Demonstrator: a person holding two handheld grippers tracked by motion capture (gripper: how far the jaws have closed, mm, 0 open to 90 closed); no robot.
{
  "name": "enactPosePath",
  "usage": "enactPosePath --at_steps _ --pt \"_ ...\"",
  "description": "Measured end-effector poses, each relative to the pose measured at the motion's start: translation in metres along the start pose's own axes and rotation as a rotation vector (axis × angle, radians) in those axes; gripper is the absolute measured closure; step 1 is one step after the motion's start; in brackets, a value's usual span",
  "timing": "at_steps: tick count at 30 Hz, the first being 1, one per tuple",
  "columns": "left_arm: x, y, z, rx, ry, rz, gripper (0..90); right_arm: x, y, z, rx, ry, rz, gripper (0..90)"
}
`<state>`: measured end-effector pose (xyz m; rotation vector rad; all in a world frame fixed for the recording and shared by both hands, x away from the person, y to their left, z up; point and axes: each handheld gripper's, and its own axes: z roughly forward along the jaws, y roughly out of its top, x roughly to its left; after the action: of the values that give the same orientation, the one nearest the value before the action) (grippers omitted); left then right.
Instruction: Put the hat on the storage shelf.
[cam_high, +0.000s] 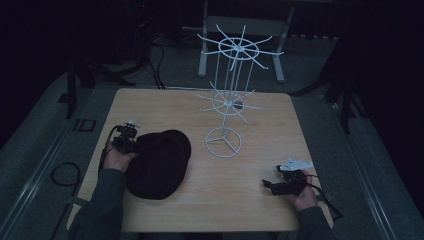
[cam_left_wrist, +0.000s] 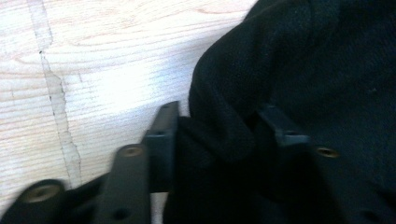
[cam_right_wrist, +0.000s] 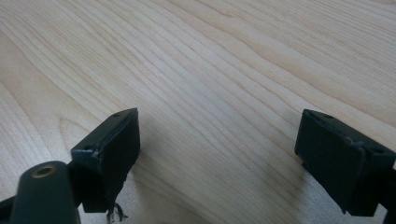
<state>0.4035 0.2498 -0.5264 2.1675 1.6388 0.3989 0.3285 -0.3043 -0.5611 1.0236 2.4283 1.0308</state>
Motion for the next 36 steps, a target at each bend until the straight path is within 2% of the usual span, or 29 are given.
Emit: enactPosePath --at_steps 5,7,9,11,17,26,36 --pt "-0.003 0.0 -0.007 -0.01 0.014 0.06 71.2 0.0 0.0 0.0 0.0 0.0 0.001 13.9" --pt "-0.003 -0.001 -0.01 -0.02 0.004 0.074 73.6 0.0 0.0 0.0 0.0 0.0 0.001 13.9" --pt "-0.003 -0.002 -0.011 -0.032 -0.004 0.072 74.8 0.0 0.0 0.0 0.0 0.0 0.001 13.9" --pt "0.0 -0.003 -0.02 -0.076 -0.049 0.064 75.7 0.0 0.0 0.0 0.0 0.0 0.0 13.9" --pt "0.004 -0.005 -0.035 -0.136 -0.102 0.037 76.1 0.0 0.0 0.0 0.0 0.0 0.0 13.9" --pt "0.009 -0.009 -0.057 -0.198 -0.132 0.029 76.1 0.0 0.0 0.0 0.0 0.0 0.0 13.9" --pt "0.01 -0.008 -0.079 -0.254 -0.138 0.036 76.0 0.0 0.0 0.0 0.0 0.0 0.0 13.9"
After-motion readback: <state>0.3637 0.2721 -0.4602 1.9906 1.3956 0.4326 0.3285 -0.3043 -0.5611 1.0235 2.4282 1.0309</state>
